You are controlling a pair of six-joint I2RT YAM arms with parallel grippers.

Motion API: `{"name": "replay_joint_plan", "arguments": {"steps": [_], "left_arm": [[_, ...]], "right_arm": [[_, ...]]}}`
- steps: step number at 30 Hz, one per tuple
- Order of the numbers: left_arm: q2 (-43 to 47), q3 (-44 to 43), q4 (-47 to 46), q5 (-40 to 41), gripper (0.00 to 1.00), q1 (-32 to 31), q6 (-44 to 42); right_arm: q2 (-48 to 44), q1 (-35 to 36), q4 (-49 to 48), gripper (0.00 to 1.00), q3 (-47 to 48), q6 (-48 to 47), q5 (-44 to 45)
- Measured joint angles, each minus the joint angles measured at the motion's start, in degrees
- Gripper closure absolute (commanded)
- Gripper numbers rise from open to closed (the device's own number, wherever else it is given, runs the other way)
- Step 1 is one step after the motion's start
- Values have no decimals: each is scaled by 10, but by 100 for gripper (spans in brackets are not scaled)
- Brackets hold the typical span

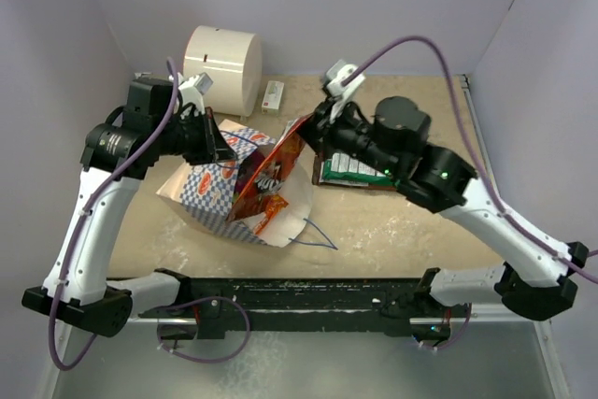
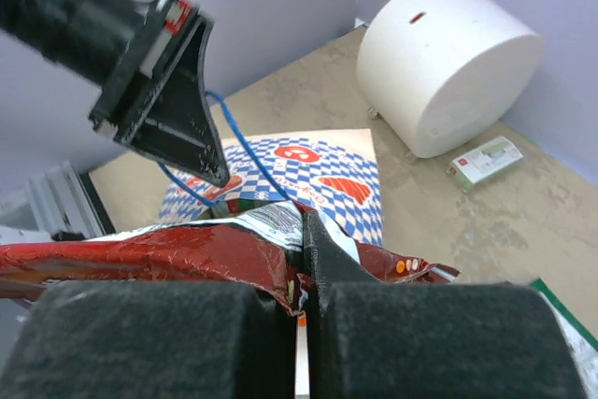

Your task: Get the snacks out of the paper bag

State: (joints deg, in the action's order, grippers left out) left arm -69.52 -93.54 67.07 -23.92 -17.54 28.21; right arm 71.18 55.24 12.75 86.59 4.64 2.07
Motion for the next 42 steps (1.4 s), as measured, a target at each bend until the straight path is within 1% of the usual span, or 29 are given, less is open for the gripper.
{"name": "replay_joint_plan", "arguments": {"steps": [5, 10, 12, 14, 19, 22, 25, 29, 33, 42], "left_arm": [[33, 7, -2, 23, 100, 0, 8], [69, 18, -9, 52, 100, 0, 13], [81, 28, -14, 61, 100, 0, 14], [90, 37, -20, 68, 100, 0, 14], [95, 45, -30, 75, 100, 0, 14], [95, 45, -31, 78, 100, 0, 12], [95, 45, -32, 78, 100, 0, 11], [95, 45, -32, 76, 100, 0, 2], [95, 45, -33, 71, 100, 0, -10], [94, 45, -47, 46, 100, 0, -23]], "right_arm": [[4, 2, 164, 100, 165, 55, 78], [46, -2, 323, 100, 338, 94, 180], [69, -24, 379, 100, 390, 110, 210], [87, -59, 426, 100, 415, 126, 229], [137, -126, 509, 100, 442, 156, 237], [164, -157, 540, 100, 457, 176, 227], [169, -190, 556, 100, 447, 188, 205], [180, -230, 570, 100, 435, 195, 158], [217, -255, 576, 100, 434, 198, 99], [281, -327, 539, 100, 363, 172, -77]]}}
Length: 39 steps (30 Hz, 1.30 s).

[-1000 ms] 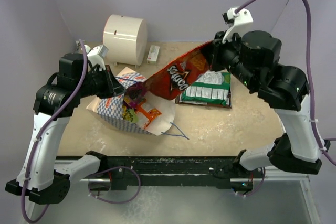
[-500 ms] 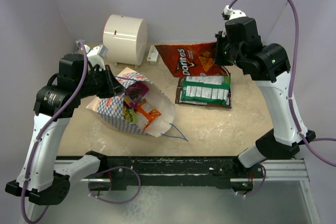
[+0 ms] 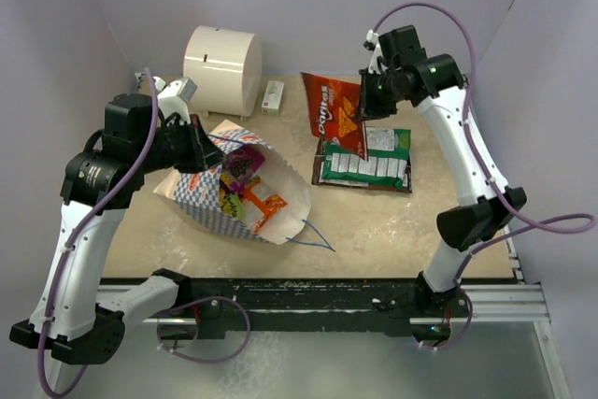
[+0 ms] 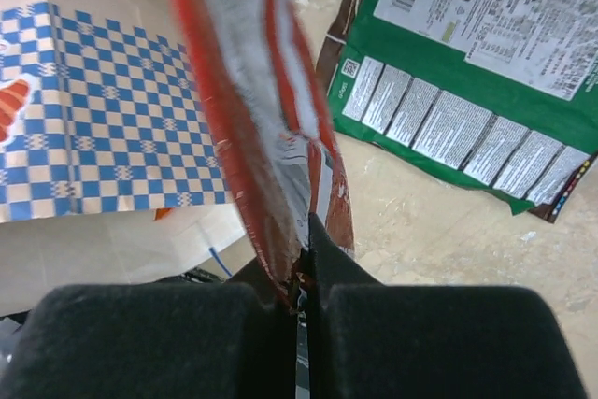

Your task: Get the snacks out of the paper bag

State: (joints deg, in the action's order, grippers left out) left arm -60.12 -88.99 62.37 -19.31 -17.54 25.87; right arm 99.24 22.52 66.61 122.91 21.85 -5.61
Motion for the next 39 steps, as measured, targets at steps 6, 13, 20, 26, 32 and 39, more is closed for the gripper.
{"name": "replay_joint_plan", "arguments": {"steps": [6, 13, 20, 26, 32, 39], "left_arm": [[-3, 0, -6, -6, 100, 0, -4], [-7, 0, -7, -6, 100, 0, -12], [-17, 0, -7, -6, 100, 0, -15], [-18, 0, -15, -6, 100, 0, -16], [-18, 0, -16, -6, 100, 0, -16], [-18, 0, -15, -5, 100, 0, -17]], "right_arm": [[36, -61, -15, 100, -63, -63, -93], [55, -114, -26, 100, -118, -131, -225], [51, -87, -72, 100, -108, -111, -369], [-8, -94, -146, 100, -207, -45, -462], [33, -155, -123, 100, -249, -76, -446], [111, -188, -80, 100, -242, -127, -390]]}}
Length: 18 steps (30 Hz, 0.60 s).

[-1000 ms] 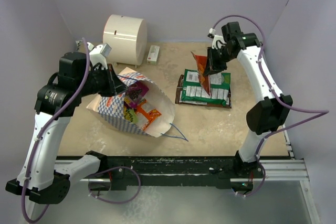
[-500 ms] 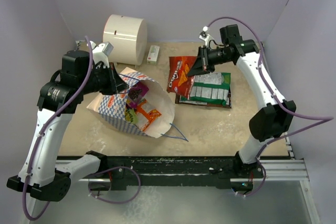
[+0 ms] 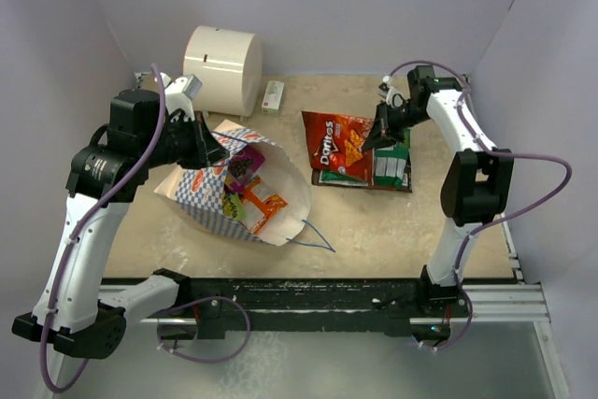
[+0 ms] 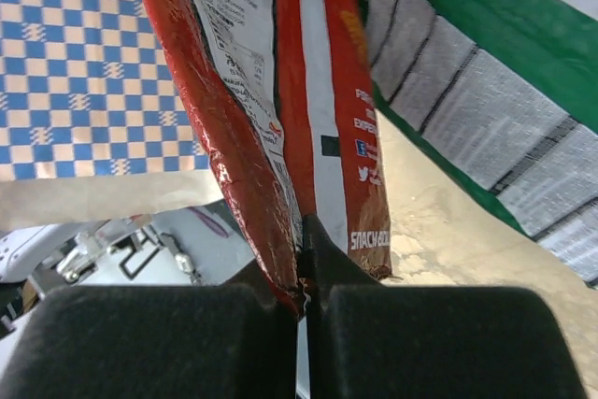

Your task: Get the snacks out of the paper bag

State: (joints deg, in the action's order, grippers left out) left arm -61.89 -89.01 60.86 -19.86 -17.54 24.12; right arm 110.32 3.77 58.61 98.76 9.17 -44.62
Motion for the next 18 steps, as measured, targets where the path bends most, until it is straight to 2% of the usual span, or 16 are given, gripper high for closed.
{"name": "replay_joint_plan", "arguments": {"steps": [18], "left_arm": [[-6, -4, 1, 0, 100, 0, -12]], "right_arm": [[8, -2, 43, 100, 21, -51, 286]]}}
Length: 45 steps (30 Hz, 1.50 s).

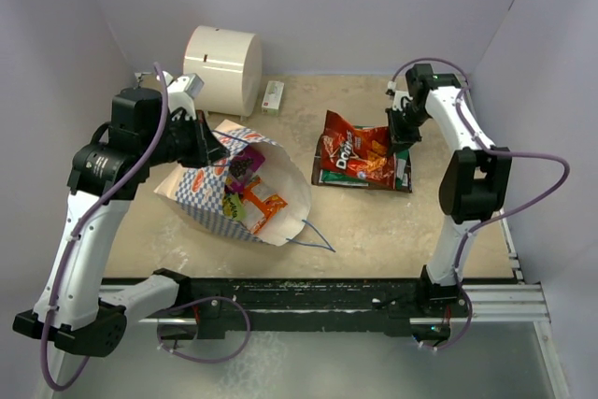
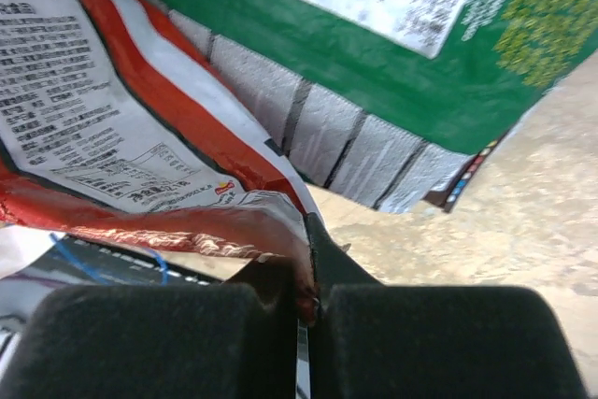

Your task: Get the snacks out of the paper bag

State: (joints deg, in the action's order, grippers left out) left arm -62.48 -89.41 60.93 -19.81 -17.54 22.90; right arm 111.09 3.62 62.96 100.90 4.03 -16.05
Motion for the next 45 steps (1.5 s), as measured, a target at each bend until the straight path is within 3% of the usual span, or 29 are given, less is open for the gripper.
{"name": "replay_joint_plan", "arguments": {"steps": [5, 10, 13, 16, 26, 31, 37, 42, 45], "left_arm": [[-6, -1, 0, -1, 100, 0, 0], [-9, -1, 0, -1, 100, 0, 0], [-10, -2, 1, 1, 100, 0, 0], [-10, -4, 3, 3, 100, 0, 0], [-17, -5, 4, 5, 100, 0, -1], [-17, -5, 4, 2, 100, 0, 0], [-15, -5, 4, -13, 100, 0, -1], [4, 3, -2, -41, 100, 0, 0], [24, 20, -5, -53, 100, 0, 0]], "right_arm": [[34, 0, 5, 98, 42, -23, 45], [66, 0, 5, 85, 70, -33, 66], [74, 0, 6, 66, 70, -35, 81], [76, 0, 4, 55, 71, -36, 107], [70, 0, -12, 31, 100, -30, 215], [30, 0, -23, 29, 93, -9, 272], [-84, 32, -54, 29, 46, 28, 250], [-199, 162, -141, 29, -52, 81, 160], [-273, 248, -232, 28, -158, 123, 86]]}}
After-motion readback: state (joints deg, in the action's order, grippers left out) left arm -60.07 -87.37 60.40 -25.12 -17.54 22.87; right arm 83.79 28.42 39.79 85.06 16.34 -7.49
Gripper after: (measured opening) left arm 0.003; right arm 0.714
